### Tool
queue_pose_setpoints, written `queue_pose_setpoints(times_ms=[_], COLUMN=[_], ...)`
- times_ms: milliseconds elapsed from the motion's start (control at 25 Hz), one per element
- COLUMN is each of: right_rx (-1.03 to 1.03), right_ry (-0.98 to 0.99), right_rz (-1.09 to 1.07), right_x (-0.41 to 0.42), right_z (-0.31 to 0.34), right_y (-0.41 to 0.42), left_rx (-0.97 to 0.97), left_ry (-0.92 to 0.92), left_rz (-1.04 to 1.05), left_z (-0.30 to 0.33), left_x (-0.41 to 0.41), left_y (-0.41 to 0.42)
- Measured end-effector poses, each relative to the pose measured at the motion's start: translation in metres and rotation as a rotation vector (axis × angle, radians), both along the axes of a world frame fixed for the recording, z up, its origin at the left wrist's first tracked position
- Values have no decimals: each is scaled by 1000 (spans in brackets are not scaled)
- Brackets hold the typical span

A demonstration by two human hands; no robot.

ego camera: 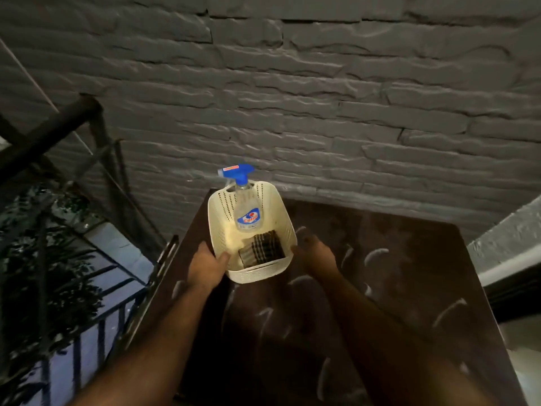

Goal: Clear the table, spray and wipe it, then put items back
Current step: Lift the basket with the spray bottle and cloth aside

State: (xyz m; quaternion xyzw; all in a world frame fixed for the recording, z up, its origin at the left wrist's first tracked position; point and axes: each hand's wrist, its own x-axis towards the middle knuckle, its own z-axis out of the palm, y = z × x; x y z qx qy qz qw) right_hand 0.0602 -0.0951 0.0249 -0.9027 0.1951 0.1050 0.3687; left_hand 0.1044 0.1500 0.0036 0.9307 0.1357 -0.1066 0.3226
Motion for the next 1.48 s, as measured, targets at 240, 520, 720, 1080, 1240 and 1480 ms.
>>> queue_pose_setpoints(times_ms=[240,520,720,1080,1240,1480], right_rx=[10,176,387,367,371,358], right_ry=[131,48,-100,-140,-120,-53], right_rz=[-29,-193,-378,-617,-767,-859], right_x=[35,24,-10,-146,-218,-282], right_z=[-28,-35,-19,16,12,-10], right_y=[18,19,-17,-184,-243,-296], left_rx=[-115,-119,-82,-311,-348,-328], left_ry=[144,108,17,3,80,146], left_rz=[-8,-45,-136,-385,-490,-564], left_z=[-22,-9,14,19,14,-8], left_x=[22,23,11,-66,-121,-177], left_y=[3,-4,-52,-243,-319,-376])
